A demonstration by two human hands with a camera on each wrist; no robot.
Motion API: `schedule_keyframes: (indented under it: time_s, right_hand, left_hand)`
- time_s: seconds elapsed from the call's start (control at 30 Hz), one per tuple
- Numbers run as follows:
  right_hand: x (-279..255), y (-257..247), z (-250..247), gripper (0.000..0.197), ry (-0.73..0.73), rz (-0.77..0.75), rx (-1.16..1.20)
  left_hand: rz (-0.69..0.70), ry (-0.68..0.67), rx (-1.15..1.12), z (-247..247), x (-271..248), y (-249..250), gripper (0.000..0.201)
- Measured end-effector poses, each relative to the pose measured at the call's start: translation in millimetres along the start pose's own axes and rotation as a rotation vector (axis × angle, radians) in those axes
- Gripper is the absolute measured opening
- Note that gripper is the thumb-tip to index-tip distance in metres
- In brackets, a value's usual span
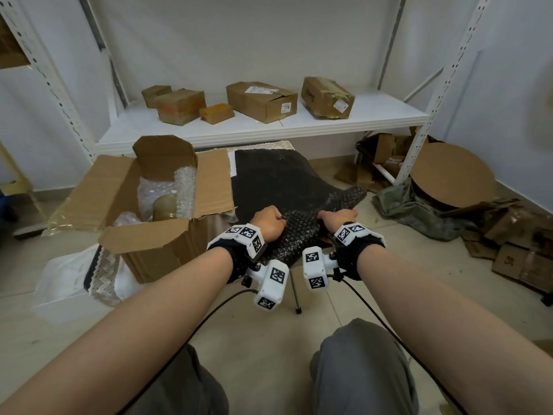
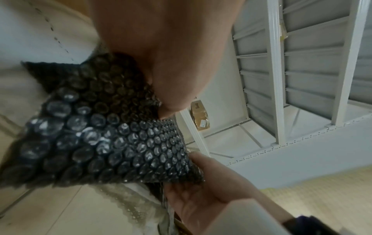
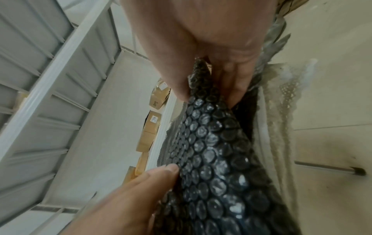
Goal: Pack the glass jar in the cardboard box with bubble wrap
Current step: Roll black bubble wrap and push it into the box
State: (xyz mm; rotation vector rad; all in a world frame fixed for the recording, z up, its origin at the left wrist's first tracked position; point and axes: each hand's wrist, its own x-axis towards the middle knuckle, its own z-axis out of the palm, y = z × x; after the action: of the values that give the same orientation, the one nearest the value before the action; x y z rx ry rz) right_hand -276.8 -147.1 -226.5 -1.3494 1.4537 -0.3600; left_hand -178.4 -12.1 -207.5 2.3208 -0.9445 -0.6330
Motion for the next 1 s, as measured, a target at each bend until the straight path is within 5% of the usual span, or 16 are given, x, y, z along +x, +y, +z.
schedule_keyframes:
  time_s: [0.13, 0.23, 0.3, 0.4, 0.53, 0.7, 1.0]
  right_hand:
    - [33, 11, 11, 0.087, 0.022, 0.036, -0.063]
    - [22, 10, 9, 0.085, 0.055, 0.037, -0.087]
    - [13, 8, 6, 0.083, 0.059, 0.035, -0.094]
    - [4, 7, 1, 0.075, 0.055, 0.032, -0.087]
    - [4, 11, 1, 0.071, 0.055, 0.009, 0.09]
    - [-2, 8, -2, 0.082, 0.069, 0.021, 0.39]
    - [-8, 4, -6, 0.08, -0.155, -0.009, 0.464]
  left_hand:
    - [-0.024, 0.077, 0.041, 4, 7, -8, 0.03]
    - [0.153, 0.084, 0.13, 9, 5, -1, 0.034]
    - [0.236, -0.031, 0.162, 13, 1, 5, 0.038]
    - [0.184, -0.233, 0.191, 21, -3, 10, 0.063]
    - [0.213, -0.192, 0.304, 25, -3, 12, 0.054]
    - [0.207, -0.13, 0.023, 5, 1, 17, 0.02]
    - [-0.048, -0.028, -0.628, -5, 11, 12, 0.036]
